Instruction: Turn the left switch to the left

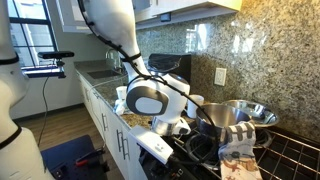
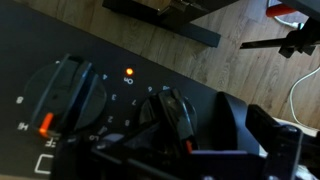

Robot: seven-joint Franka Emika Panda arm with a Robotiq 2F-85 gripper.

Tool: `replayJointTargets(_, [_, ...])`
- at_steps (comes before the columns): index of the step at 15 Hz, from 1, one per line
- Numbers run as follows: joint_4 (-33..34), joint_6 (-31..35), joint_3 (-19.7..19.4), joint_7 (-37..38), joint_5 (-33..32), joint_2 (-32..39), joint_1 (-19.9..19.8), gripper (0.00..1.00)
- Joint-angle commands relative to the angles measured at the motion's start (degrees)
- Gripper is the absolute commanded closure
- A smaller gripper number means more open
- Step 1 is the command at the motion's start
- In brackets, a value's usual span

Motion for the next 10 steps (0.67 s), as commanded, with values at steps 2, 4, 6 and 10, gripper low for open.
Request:
replayJointTargets(2, [0.4,1.0,0.3,2.2,0.3,-1.9,0.0,0.00])
replayJointTargets(4, [1.0,-0.4,0.3,1.9,0.6,-3.1,-0.1,0.00])
replayJointTargets(6, [1.4,-0.5,0.0,2.3,0.4,-4.4,0.1,0.00])
replayJointTargets(10, [2.1,-2.1,-0.7,2.8,0.2,-6.4,0.3,0.00])
